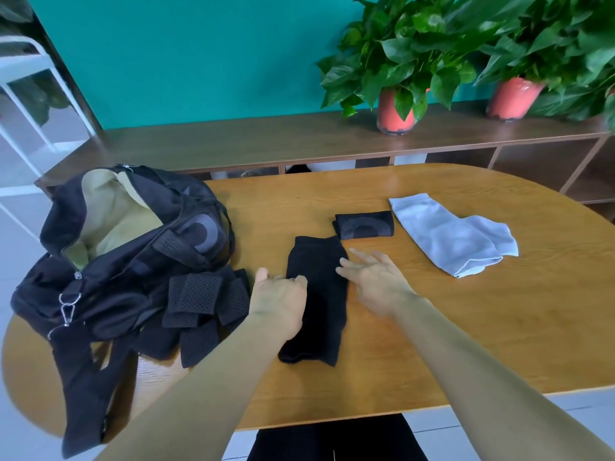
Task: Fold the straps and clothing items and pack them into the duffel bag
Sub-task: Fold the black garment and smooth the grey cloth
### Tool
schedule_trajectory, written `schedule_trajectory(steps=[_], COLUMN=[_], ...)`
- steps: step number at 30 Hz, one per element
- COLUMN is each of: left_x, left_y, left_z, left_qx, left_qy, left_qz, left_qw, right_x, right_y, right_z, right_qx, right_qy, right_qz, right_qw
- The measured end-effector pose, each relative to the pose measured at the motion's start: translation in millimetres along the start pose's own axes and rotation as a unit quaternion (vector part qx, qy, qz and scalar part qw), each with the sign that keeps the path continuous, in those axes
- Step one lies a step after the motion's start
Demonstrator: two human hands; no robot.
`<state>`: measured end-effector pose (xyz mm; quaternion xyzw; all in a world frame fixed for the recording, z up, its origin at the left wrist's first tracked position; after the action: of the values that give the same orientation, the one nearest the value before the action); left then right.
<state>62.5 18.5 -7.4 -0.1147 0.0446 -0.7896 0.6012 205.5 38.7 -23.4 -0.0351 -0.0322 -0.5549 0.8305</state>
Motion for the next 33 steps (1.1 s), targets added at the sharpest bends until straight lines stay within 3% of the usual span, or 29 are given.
schedule_trajectory(steps=[8, 13, 18, 29, 33], left_x=[16.1, 33.3, 55.5, 81.3, 73.5], left_y=[12.8, 18.1, 40.4, 43.2, 40.2], left_z=[2.2, 4.7, -42.5, -52.8, -28.6], left_qx=[0.022, 0.112, 0.104, 0.093, 0.098], left_qy=[-0.006, 0.089, -0.031, -0.023, 0.043], left_qz=[-0.045, -0.044, -0.059, -0.089, -0.084], left_qw=[0.999, 0.989, 0.992, 0.991, 0.991], right_x=[10.3, 40.5, 65.4, 91.6, 97.5], right_y=[4.5, -10.7, -51.4, -40.4, -43.3], right_z=[-0.3, 6.8, -30.2, -46.2, -31.6], right_qx=[-0.056, -0.112, -0.082, -0.029, -0.091], right_qy=[0.023, 0.103, -0.011, -0.042, -0.012], right_qz=[-0.014, -0.043, -0.033, -0.043, -0.046], right_qw=[0.998, 0.987, 0.996, 0.998, 0.995])
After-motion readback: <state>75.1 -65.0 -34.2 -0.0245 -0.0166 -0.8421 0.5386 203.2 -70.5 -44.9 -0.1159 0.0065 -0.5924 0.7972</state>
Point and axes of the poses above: each hand's wrist, its own x-axis away from the middle knuckle, its own z-axis out of the back of the hand, y = z × x, the point moved 7 cm from there along -x, towards the middle knuckle, and after that the axes turned 2 degrees about z, right-handed, at the moved point
